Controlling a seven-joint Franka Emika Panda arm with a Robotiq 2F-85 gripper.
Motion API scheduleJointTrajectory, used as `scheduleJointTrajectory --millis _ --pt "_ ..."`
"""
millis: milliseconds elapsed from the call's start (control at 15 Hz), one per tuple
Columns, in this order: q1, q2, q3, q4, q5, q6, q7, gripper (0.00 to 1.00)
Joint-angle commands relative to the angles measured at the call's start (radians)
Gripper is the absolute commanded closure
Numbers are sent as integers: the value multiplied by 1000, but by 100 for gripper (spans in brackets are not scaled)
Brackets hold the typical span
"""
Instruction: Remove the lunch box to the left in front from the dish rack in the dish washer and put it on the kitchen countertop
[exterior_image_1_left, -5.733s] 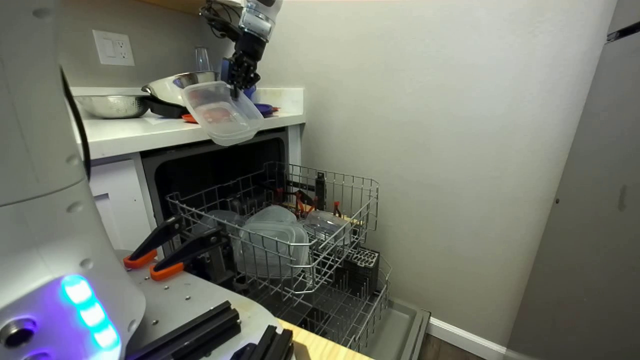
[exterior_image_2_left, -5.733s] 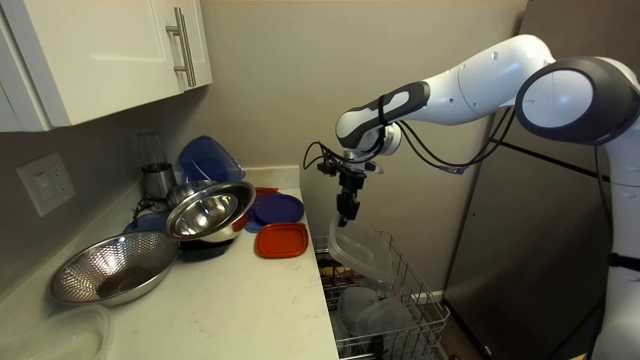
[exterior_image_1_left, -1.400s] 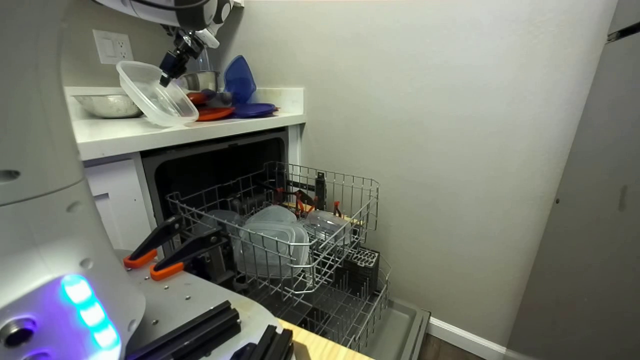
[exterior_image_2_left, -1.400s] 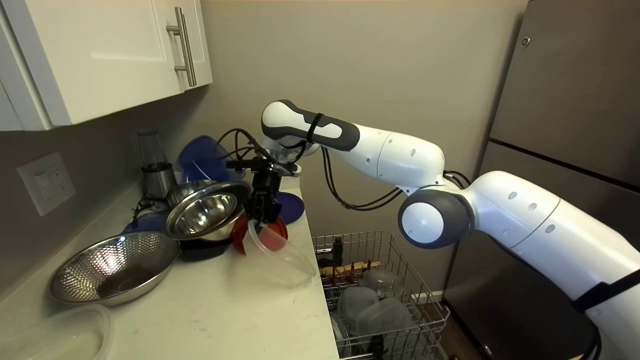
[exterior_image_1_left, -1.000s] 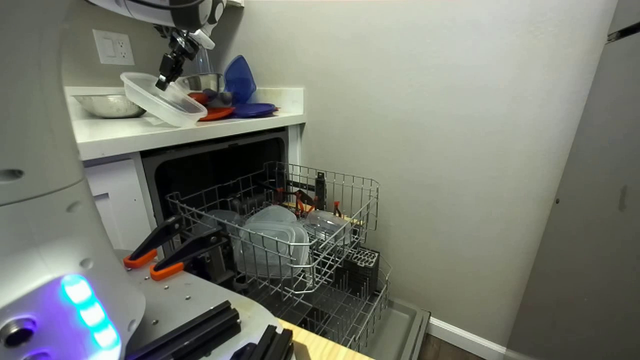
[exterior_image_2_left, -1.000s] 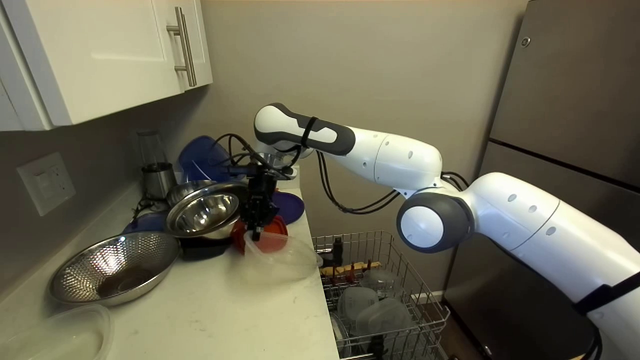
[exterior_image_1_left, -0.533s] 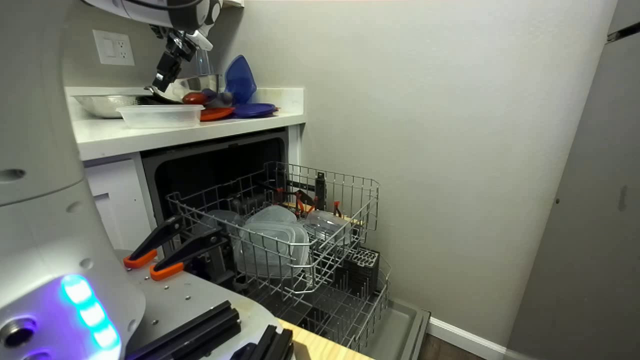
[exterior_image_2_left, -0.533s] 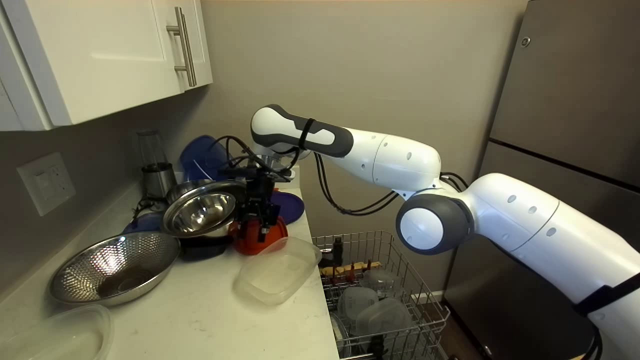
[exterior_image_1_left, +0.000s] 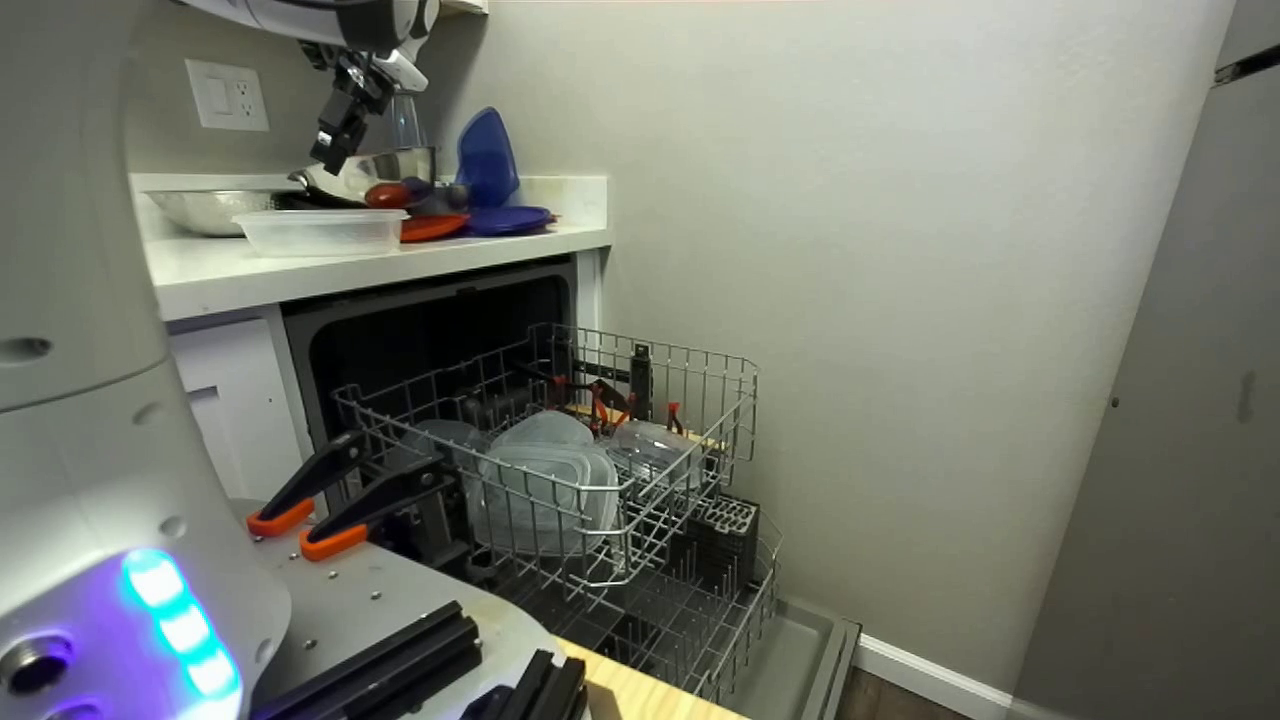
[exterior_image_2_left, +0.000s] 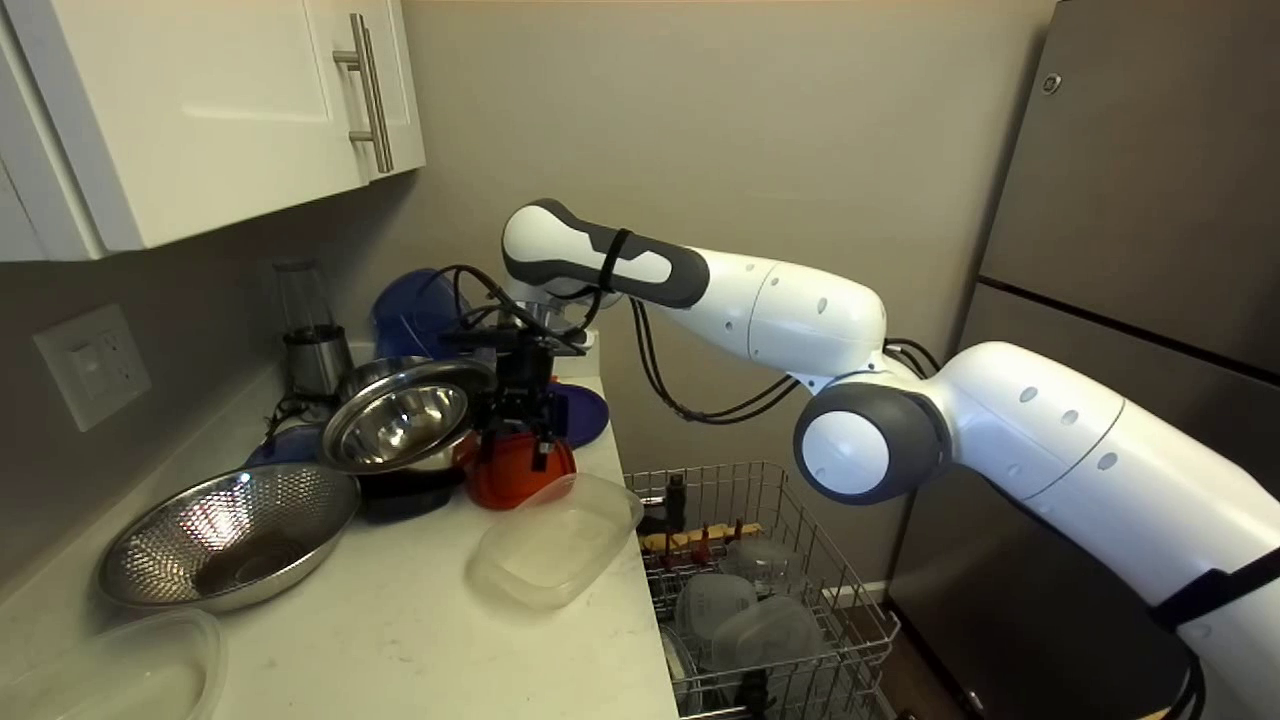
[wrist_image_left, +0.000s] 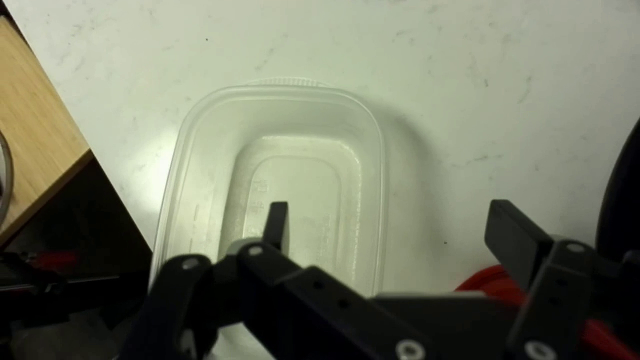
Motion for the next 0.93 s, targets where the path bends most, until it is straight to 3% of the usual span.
scheduleJointTrajectory --millis 0,867 --pt "2 -80 -19 -31 -40 -42 -35 0" --pt "2 -216 -84 -38 -104 -69 51 0"
